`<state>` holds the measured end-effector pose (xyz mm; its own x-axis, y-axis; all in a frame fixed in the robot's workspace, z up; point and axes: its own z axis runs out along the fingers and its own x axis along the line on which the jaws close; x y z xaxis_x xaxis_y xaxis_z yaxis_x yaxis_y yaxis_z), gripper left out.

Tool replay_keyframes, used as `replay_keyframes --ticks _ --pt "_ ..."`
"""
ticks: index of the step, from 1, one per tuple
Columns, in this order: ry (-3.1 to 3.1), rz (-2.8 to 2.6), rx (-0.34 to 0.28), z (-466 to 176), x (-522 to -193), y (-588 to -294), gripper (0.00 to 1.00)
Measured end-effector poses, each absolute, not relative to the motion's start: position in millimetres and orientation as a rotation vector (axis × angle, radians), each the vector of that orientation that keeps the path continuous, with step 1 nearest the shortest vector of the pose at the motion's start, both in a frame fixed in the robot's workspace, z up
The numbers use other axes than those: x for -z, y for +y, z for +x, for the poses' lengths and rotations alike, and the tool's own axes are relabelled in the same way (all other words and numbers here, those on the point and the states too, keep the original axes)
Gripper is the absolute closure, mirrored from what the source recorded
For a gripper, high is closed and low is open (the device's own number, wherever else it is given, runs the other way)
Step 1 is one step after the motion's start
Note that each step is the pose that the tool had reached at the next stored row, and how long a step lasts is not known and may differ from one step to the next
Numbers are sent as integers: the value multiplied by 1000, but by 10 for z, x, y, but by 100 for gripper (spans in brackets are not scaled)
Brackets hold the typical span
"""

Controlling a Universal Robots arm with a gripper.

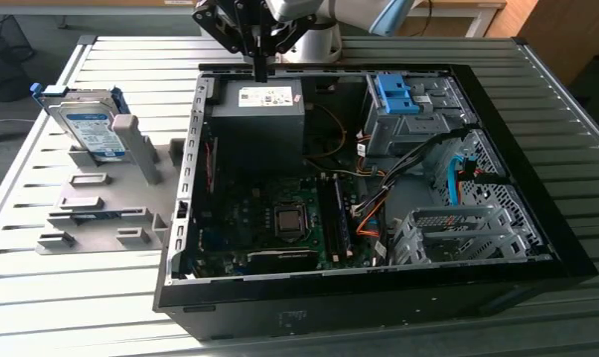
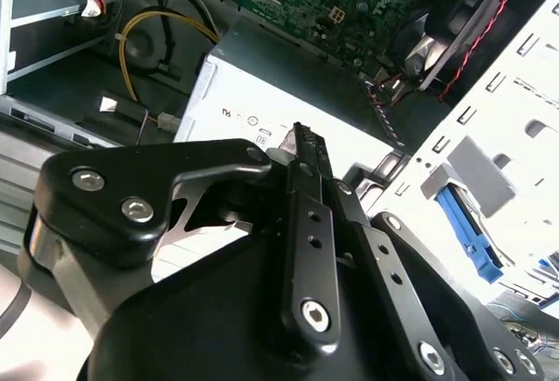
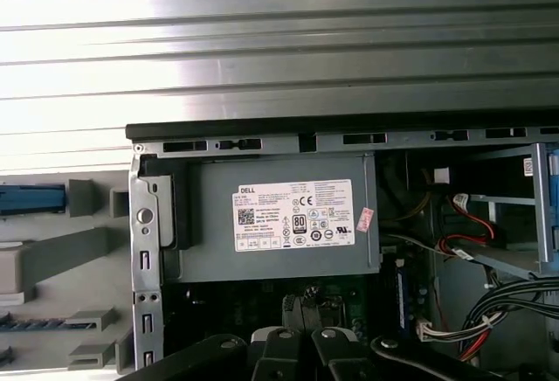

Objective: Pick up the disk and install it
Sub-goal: 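Reach for the disk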

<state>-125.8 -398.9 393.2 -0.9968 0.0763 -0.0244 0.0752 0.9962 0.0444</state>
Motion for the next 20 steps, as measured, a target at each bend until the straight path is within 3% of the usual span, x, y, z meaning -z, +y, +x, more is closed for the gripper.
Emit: replay_keyframes --ticks 20 --pt "3113 118 -68 -1345 -3930 -3989 89"
